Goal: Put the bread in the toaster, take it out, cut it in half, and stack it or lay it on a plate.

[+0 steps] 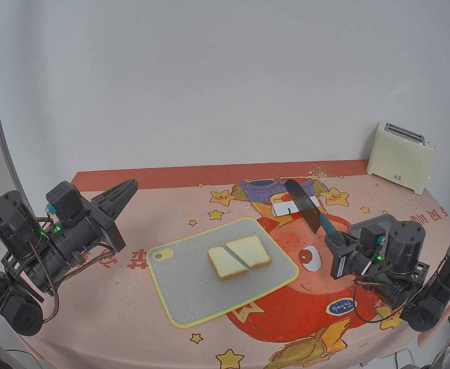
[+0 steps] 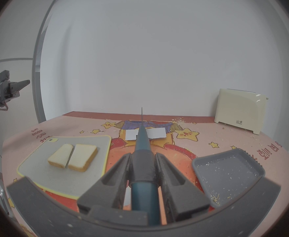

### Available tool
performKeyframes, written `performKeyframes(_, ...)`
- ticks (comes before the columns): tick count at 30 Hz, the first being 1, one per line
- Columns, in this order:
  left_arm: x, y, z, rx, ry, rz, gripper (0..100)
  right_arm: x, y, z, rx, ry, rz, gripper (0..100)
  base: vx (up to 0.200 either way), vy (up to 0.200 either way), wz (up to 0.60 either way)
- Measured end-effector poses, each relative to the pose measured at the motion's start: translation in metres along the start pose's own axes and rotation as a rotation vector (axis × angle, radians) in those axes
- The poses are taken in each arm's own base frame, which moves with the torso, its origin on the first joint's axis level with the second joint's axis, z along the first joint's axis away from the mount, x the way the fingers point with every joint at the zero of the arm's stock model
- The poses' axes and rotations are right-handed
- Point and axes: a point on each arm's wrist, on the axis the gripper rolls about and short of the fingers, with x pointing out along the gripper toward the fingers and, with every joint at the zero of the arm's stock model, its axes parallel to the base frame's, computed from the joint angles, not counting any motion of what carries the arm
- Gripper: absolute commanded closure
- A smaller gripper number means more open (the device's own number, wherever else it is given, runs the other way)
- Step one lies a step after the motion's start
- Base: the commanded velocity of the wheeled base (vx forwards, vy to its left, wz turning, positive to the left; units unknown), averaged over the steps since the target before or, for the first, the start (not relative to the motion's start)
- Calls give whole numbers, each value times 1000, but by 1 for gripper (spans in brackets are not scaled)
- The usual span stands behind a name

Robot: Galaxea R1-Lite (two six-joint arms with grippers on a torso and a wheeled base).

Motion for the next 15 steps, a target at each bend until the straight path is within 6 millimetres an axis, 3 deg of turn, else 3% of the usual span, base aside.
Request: performKeyframes(15, 0, 0, -1, 0, 3, 1, 100, -4, 0, 7, 10, -28, 4, 0, 0, 0, 0)
